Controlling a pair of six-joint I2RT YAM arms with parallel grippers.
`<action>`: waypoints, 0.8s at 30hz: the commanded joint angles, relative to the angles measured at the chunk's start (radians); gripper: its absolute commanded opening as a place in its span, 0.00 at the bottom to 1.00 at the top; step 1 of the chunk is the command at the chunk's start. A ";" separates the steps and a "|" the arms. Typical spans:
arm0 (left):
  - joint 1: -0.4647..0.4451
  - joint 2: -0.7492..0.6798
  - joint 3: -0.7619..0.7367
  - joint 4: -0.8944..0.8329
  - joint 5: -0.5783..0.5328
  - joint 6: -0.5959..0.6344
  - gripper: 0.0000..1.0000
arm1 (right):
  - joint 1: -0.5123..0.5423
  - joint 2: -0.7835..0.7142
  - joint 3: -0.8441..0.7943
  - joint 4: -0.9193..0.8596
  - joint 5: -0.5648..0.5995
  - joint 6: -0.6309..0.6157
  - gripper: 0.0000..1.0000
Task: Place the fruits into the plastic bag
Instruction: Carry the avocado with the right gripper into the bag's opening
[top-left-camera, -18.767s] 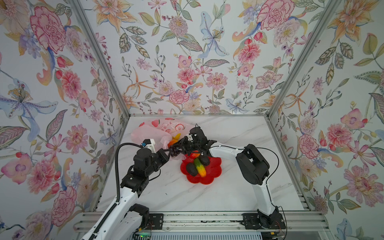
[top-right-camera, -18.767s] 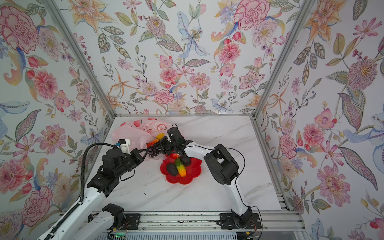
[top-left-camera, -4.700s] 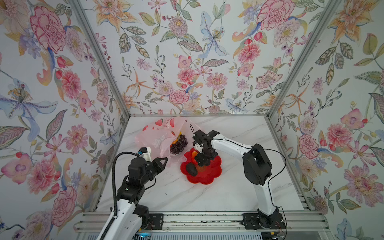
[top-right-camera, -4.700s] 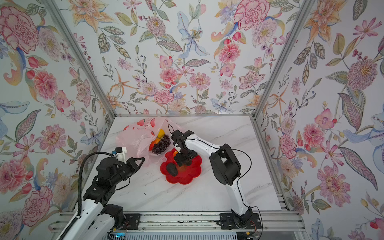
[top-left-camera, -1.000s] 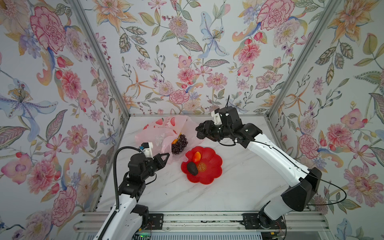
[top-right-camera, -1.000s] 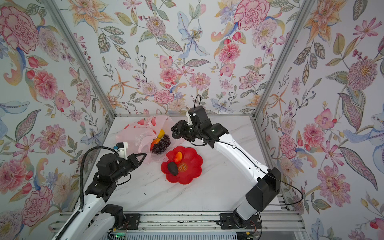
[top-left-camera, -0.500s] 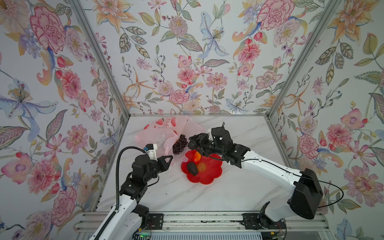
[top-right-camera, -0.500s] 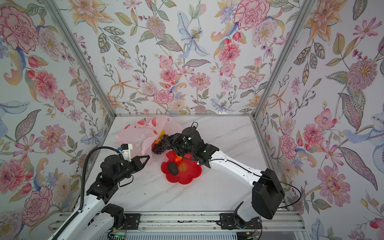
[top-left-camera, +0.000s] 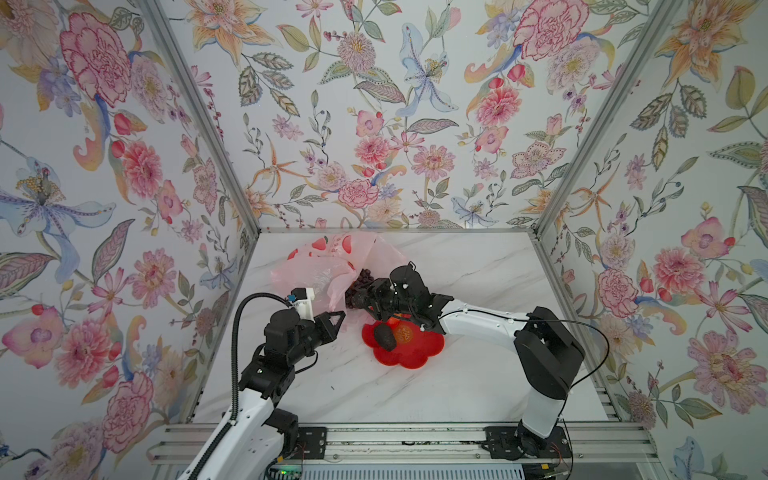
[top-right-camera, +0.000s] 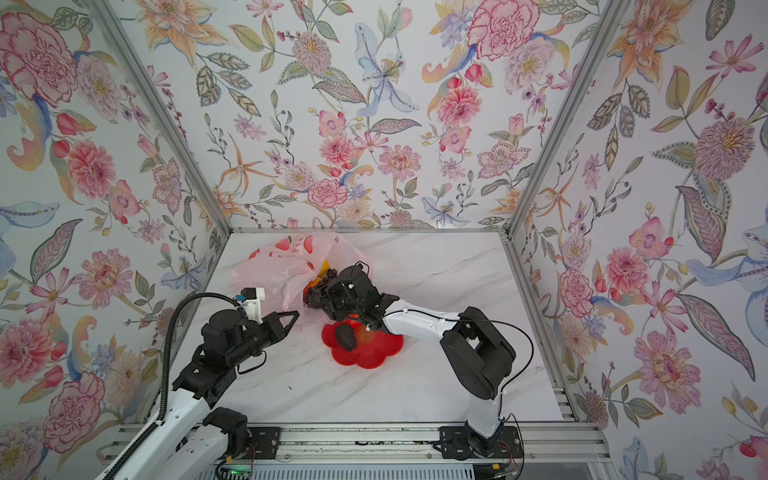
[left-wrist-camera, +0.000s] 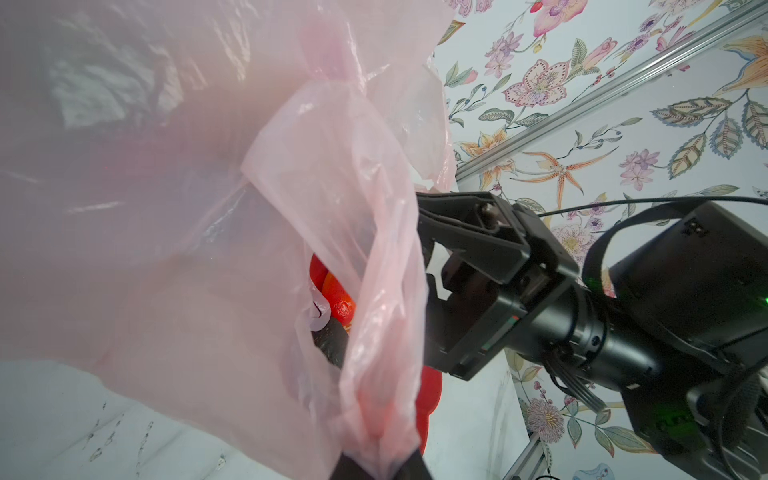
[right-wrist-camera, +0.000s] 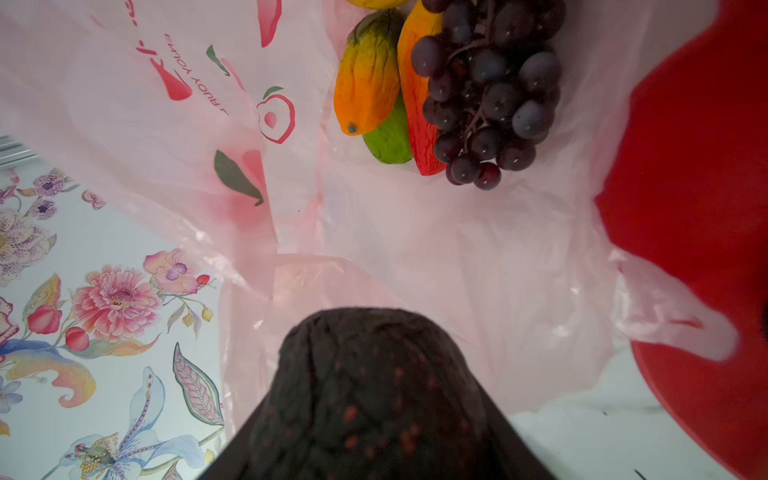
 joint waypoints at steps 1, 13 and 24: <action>-0.005 -0.013 0.043 0.002 -0.004 0.034 0.00 | 0.008 0.058 0.075 0.061 -0.041 0.045 0.27; -0.012 -0.016 0.102 -0.061 -0.023 0.118 0.00 | -0.004 0.331 0.389 0.016 -0.113 0.068 0.26; -0.087 0.020 0.211 -0.172 -0.113 0.273 0.00 | -0.082 0.556 0.734 -0.072 -0.093 0.077 0.24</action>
